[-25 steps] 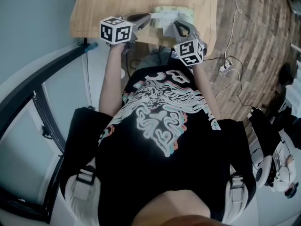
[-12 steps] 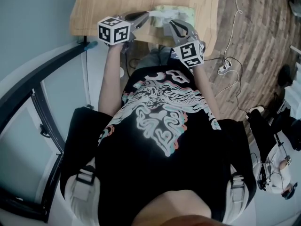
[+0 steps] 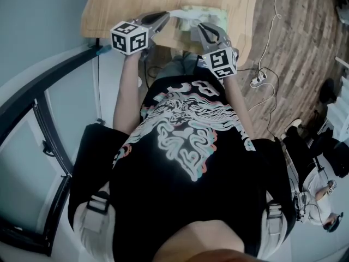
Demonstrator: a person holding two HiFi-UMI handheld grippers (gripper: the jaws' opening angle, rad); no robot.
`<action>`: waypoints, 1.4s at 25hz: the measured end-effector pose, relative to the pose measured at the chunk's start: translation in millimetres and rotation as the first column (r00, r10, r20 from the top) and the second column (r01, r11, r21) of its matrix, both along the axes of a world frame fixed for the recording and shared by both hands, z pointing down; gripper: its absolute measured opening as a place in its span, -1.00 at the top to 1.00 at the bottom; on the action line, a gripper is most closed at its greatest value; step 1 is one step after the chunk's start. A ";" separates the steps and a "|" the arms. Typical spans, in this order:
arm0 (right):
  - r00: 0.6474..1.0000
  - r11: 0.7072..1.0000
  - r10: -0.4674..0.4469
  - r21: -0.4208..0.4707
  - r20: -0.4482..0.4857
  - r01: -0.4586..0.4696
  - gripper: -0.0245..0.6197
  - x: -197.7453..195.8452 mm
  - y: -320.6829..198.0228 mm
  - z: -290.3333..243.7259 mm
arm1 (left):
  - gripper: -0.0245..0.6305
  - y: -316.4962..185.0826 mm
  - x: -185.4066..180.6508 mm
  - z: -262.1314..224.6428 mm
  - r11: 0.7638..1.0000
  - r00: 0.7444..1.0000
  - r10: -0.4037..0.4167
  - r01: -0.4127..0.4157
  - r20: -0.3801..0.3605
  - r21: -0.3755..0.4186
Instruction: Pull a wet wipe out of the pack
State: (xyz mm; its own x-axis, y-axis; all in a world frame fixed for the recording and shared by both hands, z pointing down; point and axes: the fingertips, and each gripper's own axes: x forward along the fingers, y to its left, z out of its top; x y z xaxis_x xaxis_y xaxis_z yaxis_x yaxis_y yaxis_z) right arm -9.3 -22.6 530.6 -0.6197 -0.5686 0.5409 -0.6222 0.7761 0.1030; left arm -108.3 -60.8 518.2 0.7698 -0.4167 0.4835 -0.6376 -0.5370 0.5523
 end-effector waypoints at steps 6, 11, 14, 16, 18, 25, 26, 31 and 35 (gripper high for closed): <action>1.000 1.000 -0.007 0.011 -0.004 0.007 0.88 -3.5 0.9 -2.0 | 0.93 -7.4 -10.4 -16.1 0.995 0.999 -0.048 0.048 -0.006 0.087; 1.000 1.000 -0.001 0.005 0.001 0.001 0.88 -3.4 2.3 -0.3 | 0.93 -13.6 -19.3 -22.4 0.981 0.994 -0.106 0.104 0.004 0.164; 1.000 1.000 0.001 0.014 -0.017 0.000 0.88 0.3 0.4 -3.0 | 0.93 -14.3 -25.7 -15.4 0.976 0.988 -0.147 0.136 0.051 0.170; 1.000 1.000 0.002 0.018 -0.023 -0.001 0.88 2.1 -0.2 -4.2 | 0.93 -13.4 -28.0 -7.8 0.976 0.982 -0.160 0.142 0.100 0.168; 1.000 1.000 0.008 0.015 -0.009 -0.008 0.88 1.8 0.4 -3.3 | 0.93 -12.5 -29.6 0.1 0.975 0.974 -0.173 0.149 0.147 0.163; 1.000 1.000 0.011 0.008 -0.001 -0.011 0.88 2.7 1.2 -1.3 | 0.93 -0.6 -25.1 35.5 0.988 0.957 -0.152 0.150 0.247 0.026; 1.000 1.000 0.011 0.009 0.000 -0.011 0.88 2.9 1.2 -1.6 | 0.93 1.0 -24.3 39.9 0.988 0.952 -0.150 0.151 0.266 0.018; 1.000 1.000 0.014 0.011 -0.005 -0.014 0.88 6.8 1.3 -3.3 | 0.92 5.5 -17.6 56.0 0.991 0.925 -0.127 0.135 0.357 0.002; 1.000 1.000 0.014 0.007 -0.007 -0.014 0.88 8.8 1.5 -3.7 | 0.78 9.0 -7.2 58.3 0.996 0.927 -0.084 0.094 0.366 -0.009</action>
